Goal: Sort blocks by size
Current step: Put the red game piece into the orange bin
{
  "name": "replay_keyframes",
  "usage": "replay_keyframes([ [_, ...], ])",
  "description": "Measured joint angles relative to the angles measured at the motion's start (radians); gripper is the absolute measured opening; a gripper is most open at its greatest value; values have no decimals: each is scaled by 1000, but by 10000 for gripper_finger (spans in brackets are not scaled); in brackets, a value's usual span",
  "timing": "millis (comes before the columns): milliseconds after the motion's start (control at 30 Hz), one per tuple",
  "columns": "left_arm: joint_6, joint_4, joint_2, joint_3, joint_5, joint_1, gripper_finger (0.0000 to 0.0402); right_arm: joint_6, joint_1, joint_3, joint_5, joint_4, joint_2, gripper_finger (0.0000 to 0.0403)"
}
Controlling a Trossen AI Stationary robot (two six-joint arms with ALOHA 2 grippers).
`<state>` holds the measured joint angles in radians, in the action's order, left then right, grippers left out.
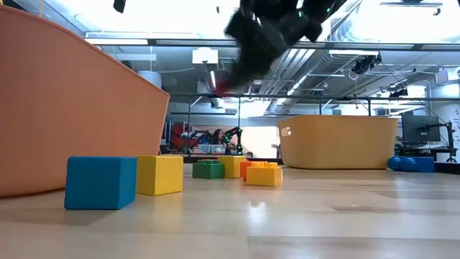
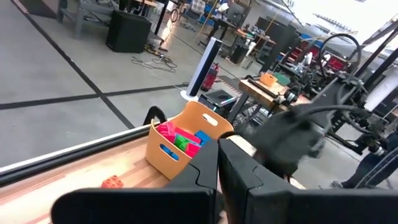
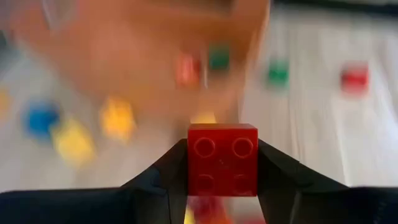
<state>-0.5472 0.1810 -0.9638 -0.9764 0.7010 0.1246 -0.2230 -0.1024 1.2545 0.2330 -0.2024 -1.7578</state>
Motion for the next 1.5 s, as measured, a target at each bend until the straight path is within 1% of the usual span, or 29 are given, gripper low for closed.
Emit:
replay_keyframes([
  [67, 1, 0, 0, 0, 1, 0, 0, 73, 26, 1, 1, 150, -1, 138],
  [133, 1, -1, 0, 0, 1, 0, 0, 135, 56, 1, -25, 300, -28, 138],
  [367, 1, -11, 0, 0, 3, 0, 0, 339, 133, 1, -135, 675, -157, 138],
  [467, 1, -15, 0, 0, 3, 0, 0, 408, 153, 1, -182, 755, -197, 151],
  [600, 1, -15, 0, 0, 3, 0, 0, 452, 174, 1, -229, 776, -221, 194],
  [733, 1, -16, 0, 0, 3, 0, 0, 453, 184, 1, -237, 760, -222, 229],
  [833, 1, -15, 0, 0, 3, 0, 0, 458, 179, 1, -236, 744, -212, 246],
  [967, 36, -6, 0, 0, 4, -2, 0, 449, 132, 1, -237, 610, -114, 251],
  [1067, 27, 32, 0, 0, 16, -41, 0, 380, 83, 2, -237, 438, -13, 250],
  [1133, -5, 98, 0, -4, -20, -110, 1, 341, 50, 1, -237, 328, 55, 251],
  [1200, -16, 215, -9, -25, -114, -219, 11, 326, 20, 1, -238, 245, 129, 251],
  [1267, -11, 318, -41, -43, -211, -344, 31, 320, -5, 1, -241, 174, 201, 251],
  [1333, 23, 401, -88, -45, -298, -461, 61, 329, -22, 1, -242, 107, 256, 251],
  [1400, 56, 449, -149, -44, -372, -561, 97, 345, -29, 1, -253, 36, 304, 251],
  [1467, 69, 508, -209, -45, -413, -639, 136, 362, -30, 1, -267, -19, 347, 251],
  [1500, 68, 543, -241, -45, -416, -671, 155, 376, -27, 1, -279, -54, 366, 251],
])
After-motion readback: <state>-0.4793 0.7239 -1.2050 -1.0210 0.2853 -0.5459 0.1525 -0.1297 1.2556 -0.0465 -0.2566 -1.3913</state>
